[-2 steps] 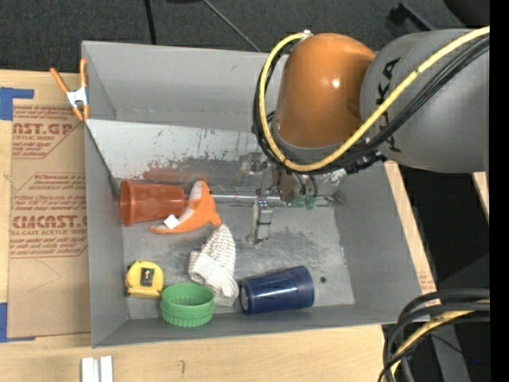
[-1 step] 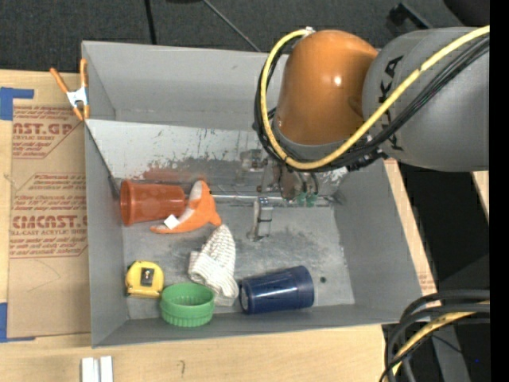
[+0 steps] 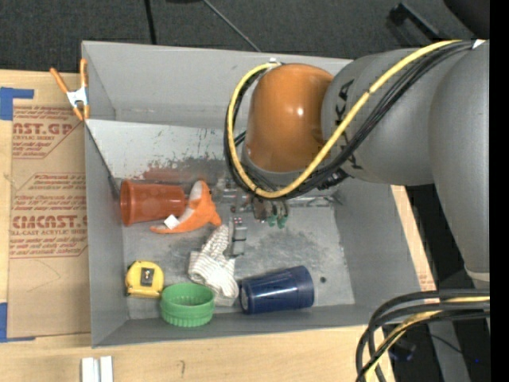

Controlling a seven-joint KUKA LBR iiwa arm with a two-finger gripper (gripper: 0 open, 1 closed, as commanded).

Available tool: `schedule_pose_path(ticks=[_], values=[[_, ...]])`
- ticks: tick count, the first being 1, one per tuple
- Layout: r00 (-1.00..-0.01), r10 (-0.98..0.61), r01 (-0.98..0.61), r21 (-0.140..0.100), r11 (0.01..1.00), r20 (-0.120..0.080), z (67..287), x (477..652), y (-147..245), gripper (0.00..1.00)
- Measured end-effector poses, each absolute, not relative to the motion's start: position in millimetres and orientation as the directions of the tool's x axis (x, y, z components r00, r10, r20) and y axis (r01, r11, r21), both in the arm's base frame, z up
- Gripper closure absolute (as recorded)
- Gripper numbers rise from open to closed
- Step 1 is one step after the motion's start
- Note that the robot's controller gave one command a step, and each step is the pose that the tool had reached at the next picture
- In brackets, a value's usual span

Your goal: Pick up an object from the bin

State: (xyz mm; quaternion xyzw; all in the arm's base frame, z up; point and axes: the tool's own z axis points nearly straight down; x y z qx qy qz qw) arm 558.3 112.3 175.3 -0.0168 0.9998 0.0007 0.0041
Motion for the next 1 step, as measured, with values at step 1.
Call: schedule_pose_path(ticks=[1], values=[[-1.0, 0.0, 0.0, 0.001, 1.0, -0.001, 129.1, 543.7, 137.4, 0.0]])
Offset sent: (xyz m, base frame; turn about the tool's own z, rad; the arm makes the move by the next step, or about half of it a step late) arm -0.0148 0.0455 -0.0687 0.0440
